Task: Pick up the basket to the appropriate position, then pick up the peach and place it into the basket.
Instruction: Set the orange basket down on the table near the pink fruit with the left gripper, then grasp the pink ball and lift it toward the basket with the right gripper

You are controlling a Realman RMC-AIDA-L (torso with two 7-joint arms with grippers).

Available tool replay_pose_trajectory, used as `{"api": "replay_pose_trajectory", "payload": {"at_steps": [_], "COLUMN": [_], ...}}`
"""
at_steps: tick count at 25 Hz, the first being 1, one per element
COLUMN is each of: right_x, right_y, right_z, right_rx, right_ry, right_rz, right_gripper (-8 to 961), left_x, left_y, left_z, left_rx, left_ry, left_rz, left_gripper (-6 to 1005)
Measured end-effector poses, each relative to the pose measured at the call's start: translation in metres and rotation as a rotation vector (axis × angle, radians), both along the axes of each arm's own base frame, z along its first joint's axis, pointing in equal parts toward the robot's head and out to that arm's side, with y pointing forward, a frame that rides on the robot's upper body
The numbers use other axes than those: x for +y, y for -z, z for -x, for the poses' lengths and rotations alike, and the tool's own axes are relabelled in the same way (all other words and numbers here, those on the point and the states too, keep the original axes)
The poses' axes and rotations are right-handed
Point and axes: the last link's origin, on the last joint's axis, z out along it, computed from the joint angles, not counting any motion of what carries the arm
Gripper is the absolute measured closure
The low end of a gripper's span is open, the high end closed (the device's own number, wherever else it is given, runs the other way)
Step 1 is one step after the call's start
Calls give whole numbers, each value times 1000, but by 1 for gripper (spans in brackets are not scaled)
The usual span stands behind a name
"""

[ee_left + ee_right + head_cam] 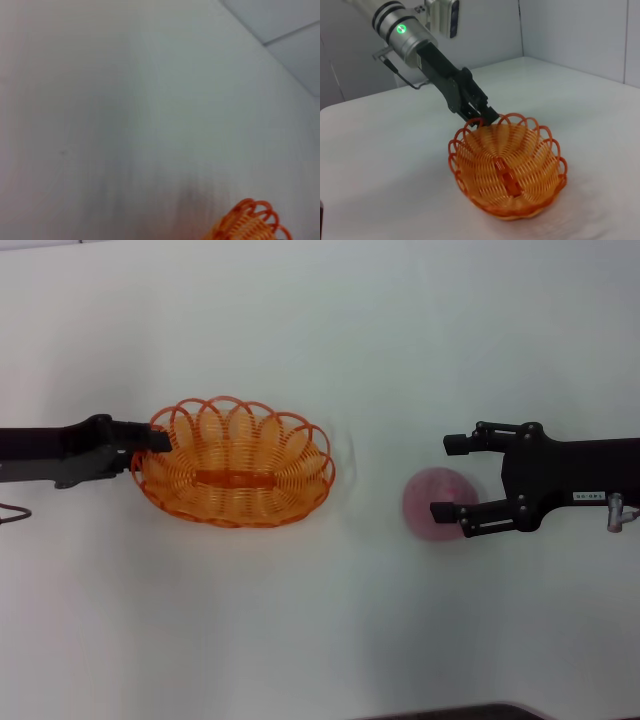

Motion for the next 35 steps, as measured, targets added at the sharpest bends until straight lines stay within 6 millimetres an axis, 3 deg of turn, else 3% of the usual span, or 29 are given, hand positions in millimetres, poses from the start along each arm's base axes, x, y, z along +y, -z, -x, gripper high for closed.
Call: {"api": "replay_pose_trajectory", "payload": {"at_steps": [9, 14, 16, 19, 22, 26, 31, 35], "right_x": [1, 1, 1, 0, -1, 0, 1, 1], "right_y": [0, 0, 0, 2, 4, 4, 4, 5], "right_z": [1, 1, 1, 1, 0, -1, 0, 0], "right_rx": [0, 0, 0, 4, 8, 3, 4, 4], "right_ry": [-2, -3, -3, 0, 4, 6, 4, 1], "right_rz": [2, 2, 2, 6, 10, 5, 5, 8], "right_gripper": [27, 27, 27, 27, 27, 28, 28, 28], "left_x": [-6, -9, -12, -17, -32, -49, -70, -87], "left_y": [-16, -19, -28, -30, -31, -26, -11, -4], "left_z": [11, 13, 19, 23, 25, 27, 36, 43], "left_rx": [-33, 13, 46, 67, 94, 121, 181, 173], "left_ry": [-2, 82, 210, 327, 564, 780, 979, 1035], "left_rz": [-39, -4, -38, -59, -62, -84, -163, -207], "left_gripper": [423, 250, 175, 137, 99, 109, 107, 109]}}
